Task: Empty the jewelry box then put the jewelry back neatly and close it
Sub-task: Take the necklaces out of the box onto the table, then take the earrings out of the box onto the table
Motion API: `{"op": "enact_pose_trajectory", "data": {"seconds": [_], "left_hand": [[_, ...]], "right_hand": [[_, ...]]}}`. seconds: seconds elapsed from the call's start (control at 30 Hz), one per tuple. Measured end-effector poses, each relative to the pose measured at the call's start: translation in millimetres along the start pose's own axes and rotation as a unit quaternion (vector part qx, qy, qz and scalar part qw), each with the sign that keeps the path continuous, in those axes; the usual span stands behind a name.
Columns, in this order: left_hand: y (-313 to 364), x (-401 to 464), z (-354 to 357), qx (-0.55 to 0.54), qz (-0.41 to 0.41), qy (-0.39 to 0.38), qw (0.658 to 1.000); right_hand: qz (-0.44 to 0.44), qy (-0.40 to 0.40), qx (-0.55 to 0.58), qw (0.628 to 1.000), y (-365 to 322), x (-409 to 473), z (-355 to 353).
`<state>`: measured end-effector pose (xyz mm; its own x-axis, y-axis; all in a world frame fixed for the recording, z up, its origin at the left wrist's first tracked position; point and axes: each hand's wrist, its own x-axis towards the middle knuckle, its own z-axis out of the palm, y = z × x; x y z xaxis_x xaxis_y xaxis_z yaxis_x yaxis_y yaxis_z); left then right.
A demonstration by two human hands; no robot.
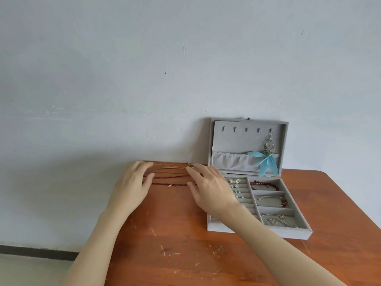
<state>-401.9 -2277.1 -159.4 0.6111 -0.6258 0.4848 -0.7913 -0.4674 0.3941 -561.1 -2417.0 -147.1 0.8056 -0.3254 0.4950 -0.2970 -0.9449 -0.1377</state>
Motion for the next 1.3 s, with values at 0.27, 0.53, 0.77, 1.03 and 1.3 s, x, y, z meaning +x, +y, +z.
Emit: {"op": "enact_pose_trajectory", "data": {"seconds": [0.27,0.53,0.77,1.03,1.3], "left_hand": [[104.1,-9.6,19.7,0.047,0.193,0.021,0.98],[182.5,12.5,75.4,-0.002,0.176,0.026,0.984],[227.4,49.9,111.5,-0.068,0.099,0.034,0.992],[271.1,81.6,133.8,-0.154,-0.024,0.053,0.986],[286.2,91.7,132.9,-0.193,-0.091,0.057,0.975]], "right_hand": [[0.074,0.036,-0.043,0.996,60.3,-38.2,-50.4],[0.197,0.102,0.068,0.973,120.4,-53.5,-71.2],[0.306,0.198,0.169,0.916,160.1,-18.5,-63.4],[0.327,0.191,0.177,0.908,189.9,0.8,-73.6],[0.309,0.156,0.207,0.915,194.2,0.7,-67.6]]}}
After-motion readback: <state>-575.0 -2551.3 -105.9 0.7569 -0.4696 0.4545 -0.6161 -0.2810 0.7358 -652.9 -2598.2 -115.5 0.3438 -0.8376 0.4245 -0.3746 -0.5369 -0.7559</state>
